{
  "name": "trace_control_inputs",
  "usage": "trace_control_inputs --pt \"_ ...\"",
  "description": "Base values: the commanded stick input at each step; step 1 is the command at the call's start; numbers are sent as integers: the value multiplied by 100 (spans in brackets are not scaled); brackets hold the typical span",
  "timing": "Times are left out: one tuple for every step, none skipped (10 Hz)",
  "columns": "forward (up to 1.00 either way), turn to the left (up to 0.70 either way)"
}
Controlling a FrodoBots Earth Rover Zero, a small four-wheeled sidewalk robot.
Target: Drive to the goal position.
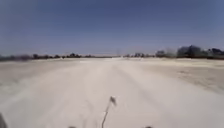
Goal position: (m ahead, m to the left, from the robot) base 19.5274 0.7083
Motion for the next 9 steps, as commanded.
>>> trace_control_inputs --pt "70 0" --pt "70 0" --pt "70 0" --pt "70 0" --pt "70 0" --pt "70 0" --pt "70 0" --pt "70 0" --pt "70 0"
